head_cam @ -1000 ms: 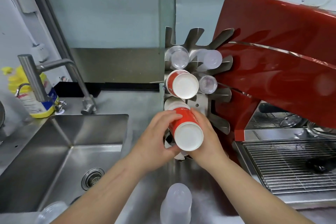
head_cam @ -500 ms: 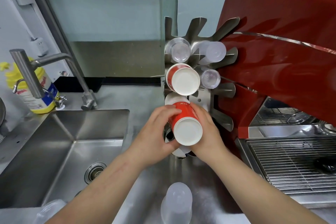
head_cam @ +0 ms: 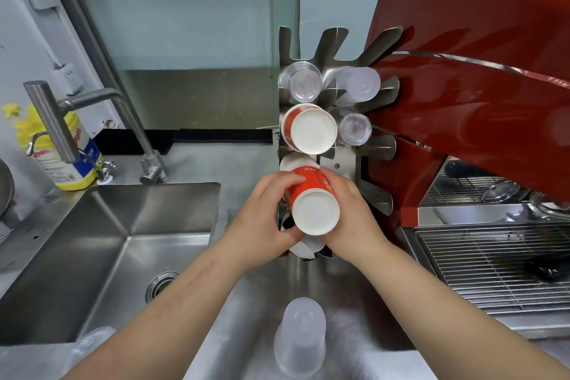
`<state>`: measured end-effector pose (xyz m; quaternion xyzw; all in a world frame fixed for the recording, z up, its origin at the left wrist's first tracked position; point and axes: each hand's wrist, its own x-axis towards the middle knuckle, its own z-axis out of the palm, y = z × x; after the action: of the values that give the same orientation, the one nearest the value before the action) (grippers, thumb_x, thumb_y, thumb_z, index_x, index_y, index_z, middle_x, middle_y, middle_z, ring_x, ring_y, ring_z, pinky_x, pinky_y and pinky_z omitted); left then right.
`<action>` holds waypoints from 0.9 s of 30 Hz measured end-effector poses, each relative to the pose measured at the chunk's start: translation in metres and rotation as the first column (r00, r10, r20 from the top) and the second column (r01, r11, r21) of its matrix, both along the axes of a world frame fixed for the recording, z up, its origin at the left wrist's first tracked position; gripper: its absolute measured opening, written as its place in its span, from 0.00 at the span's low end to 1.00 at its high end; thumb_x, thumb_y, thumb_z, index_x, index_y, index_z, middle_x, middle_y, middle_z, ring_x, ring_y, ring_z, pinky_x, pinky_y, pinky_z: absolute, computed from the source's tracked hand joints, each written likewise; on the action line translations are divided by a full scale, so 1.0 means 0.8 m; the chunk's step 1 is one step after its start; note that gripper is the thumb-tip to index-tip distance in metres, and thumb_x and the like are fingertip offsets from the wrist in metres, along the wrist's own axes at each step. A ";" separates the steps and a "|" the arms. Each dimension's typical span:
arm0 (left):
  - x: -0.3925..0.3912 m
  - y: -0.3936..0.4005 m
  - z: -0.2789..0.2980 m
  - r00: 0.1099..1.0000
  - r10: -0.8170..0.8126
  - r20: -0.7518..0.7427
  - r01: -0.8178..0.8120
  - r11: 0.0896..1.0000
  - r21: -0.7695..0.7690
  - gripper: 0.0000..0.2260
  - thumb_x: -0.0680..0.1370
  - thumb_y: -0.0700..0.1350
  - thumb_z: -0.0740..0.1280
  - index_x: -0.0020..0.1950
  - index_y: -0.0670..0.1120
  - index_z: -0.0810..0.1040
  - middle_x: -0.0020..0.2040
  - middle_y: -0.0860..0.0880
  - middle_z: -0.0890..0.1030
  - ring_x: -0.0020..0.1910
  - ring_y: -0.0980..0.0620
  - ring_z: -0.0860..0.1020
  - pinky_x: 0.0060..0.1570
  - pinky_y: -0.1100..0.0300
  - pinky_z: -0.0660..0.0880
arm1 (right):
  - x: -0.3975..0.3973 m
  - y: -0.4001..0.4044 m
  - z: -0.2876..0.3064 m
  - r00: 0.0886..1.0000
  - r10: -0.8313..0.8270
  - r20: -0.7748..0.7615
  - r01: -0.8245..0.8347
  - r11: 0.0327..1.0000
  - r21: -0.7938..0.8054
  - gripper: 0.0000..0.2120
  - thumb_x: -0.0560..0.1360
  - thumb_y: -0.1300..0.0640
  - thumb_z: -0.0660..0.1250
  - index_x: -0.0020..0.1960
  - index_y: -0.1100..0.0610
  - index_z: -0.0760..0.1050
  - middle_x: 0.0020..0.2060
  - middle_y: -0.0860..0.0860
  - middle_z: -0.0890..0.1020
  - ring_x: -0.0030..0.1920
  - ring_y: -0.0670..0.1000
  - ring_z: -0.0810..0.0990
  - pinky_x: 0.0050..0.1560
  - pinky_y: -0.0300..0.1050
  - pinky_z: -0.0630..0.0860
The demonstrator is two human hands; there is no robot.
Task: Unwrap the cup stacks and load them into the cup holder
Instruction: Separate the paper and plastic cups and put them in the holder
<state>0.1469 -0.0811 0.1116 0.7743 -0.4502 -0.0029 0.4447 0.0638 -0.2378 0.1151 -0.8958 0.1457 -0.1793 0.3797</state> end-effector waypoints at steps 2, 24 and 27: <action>-0.001 0.003 0.000 1.000 0.011 -0.014 -0.010 0.999 0.040 0.34 0.70 0.41 0.75 0.72 0.54 0.66 0.69 0.53 0.68 0.68 0.65 0.64 0.65 0.70 0.65 | -0.003 0.001 0.004 0.998 -0.018 -0.057 0.018 1.000 -0.004 0.42 0.63 0.46 0.76 0.72 0.43 0.60 0.65 0.49 0.70 0.65 0.49 0.71 0.63 0.43 0.68; -0.050 0.087 -0.057 0.946 -0.016 -0.323 0.291 0.475 0.830 0.25 0.78 0.57 0.65 0.74 0.55 0.67 0.68 0.53 0.75 0.58 0.57 0.75 0.56 0.66 0.67 | -0.116 0.044 -0.006 0.794 0.289 -0.535 -0.212 0.956 0.202 0.28 0.70 0.44 0.72 0.67 0.46 0.69 0.55 0.45 0.76 0.55 0.45 0.77 0.59 0.41 0.74; -0.070 0.095 -0.092 0.929 -0.001 -0.369 0.310 0.545 0.779 0.25 0.77 0.55 0.68 0.73 0.54 0.68 0.66 0.51 0.76 0.57 0.55 0.76 0.53 0.69 0.68 | -0.131 0.067 -0.021 0.809 0.296 -0.507 -0.222 0.954 0.203 0.32 0.70 0.44 0.71 0.71 0.45 0.64 0.61 0.44 0.72 0.63 0.46 0.72 0.62 0.39 0.69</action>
<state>0.0905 -0.0050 0.0376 0.8357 -0.3836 -0.3813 0.0952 -0.0411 -0.1845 0.0981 -0.8940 0.1332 0.1394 0.4044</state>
